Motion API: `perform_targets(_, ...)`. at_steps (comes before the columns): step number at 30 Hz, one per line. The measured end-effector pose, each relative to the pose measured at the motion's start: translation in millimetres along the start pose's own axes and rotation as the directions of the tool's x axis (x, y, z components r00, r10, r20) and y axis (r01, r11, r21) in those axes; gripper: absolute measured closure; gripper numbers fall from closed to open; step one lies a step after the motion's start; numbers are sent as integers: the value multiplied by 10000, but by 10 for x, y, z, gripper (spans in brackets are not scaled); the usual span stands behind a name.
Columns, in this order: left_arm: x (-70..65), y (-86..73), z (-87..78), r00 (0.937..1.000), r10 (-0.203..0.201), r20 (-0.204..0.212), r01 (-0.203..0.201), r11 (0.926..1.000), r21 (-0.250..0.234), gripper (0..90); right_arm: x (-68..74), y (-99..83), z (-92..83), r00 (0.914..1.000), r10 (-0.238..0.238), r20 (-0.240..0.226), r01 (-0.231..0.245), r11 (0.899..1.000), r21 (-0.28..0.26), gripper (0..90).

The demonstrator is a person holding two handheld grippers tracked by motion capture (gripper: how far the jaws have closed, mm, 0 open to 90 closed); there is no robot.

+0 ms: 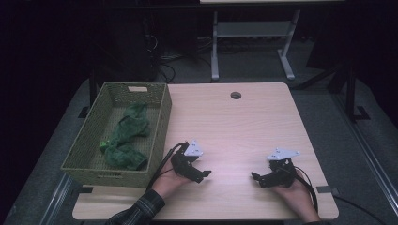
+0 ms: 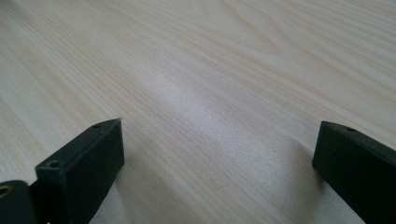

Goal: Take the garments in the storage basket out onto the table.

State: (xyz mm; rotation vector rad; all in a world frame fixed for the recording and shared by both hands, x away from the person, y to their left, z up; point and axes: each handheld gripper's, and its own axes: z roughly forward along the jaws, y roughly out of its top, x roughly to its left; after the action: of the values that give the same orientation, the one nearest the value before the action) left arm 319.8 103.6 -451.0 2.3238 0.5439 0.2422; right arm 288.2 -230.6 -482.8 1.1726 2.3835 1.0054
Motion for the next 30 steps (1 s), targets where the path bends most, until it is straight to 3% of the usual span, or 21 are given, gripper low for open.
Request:
perform_targets(8,32,55,-95,9996,-154,-222,155,9999,42,132,1,0,0,10000,4,3,-4,10000,1,18)
perform_targets(13,65,81,-161,9988,-489,-98,489,9988,-81,133,1,0,0,10000,2,3,-2,10000,1,18)
perform_targets(22,69,194,-271,9993,-313,-219,313,9995,-4,133,1,0,0,10000,5,4,-5,10000,2,19)
perform_targets(30,107,301,-381,9991,-335,-274,327,9991,-287,134,2,0,0,10000,13,4,-13,10000,-2,19)
